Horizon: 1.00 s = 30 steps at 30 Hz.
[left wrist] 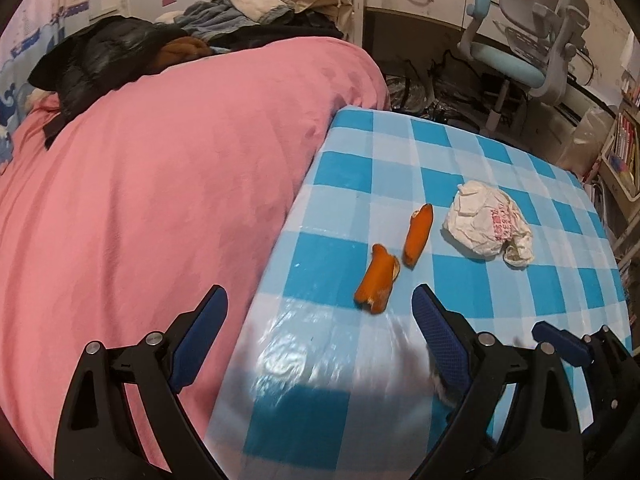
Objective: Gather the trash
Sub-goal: 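Grasp the green plush tree with the right tool while the left grasps an orange crust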
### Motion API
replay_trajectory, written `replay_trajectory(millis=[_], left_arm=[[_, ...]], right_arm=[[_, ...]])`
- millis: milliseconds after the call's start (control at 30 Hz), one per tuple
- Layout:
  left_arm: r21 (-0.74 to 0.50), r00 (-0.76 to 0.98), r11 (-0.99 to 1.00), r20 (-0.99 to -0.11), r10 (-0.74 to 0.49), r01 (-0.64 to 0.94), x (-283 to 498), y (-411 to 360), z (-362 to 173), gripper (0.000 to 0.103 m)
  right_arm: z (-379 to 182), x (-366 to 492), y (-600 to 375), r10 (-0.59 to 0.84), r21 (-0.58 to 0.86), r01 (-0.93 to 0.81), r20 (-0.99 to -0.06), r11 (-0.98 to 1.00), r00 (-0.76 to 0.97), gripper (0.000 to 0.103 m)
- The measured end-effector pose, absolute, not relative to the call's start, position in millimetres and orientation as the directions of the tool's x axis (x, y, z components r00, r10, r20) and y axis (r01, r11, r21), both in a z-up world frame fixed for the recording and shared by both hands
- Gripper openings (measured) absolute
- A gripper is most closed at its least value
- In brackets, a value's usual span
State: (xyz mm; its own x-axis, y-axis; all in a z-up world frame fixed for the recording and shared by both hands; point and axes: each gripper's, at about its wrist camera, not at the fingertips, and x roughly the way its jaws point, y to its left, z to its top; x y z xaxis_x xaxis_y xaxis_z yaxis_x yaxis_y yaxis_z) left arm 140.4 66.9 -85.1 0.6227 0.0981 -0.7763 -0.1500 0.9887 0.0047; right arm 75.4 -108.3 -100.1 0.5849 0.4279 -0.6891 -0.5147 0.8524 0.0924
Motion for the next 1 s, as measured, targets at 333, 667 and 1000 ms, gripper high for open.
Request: replay_trajectory(millis=[333, 667, 1000], left_arm=[[0.03, 0.577, 0.995, -0.813, 0.08, -0.095, 172.7, 47.6, -106.7, 0.071], [-0.028, 0.554, 0.999, -0.832, -0.008, -0.029, 167.4, 44.4, -112.9, 0.014], [-0.203, 0.612, 0.979, -0.774, -0.163, 0.003, 100.2, 69.5, -72.1, 0.013]], right_arm=[[-115.3, 96.0, -107.1, 0.401, 0.122, -0.491, -0.758, 0.862, 0.515, 0.065], [-110.2, 88.0, -113.9, 0.411, 0.112, -0.521, -0.759, 0.846, 0.504, 0.042], [-84.5, 50.9, -149.2, 0.473, 0.198, -0.492, -0.701, 0.848, 0.533, 0.04]])
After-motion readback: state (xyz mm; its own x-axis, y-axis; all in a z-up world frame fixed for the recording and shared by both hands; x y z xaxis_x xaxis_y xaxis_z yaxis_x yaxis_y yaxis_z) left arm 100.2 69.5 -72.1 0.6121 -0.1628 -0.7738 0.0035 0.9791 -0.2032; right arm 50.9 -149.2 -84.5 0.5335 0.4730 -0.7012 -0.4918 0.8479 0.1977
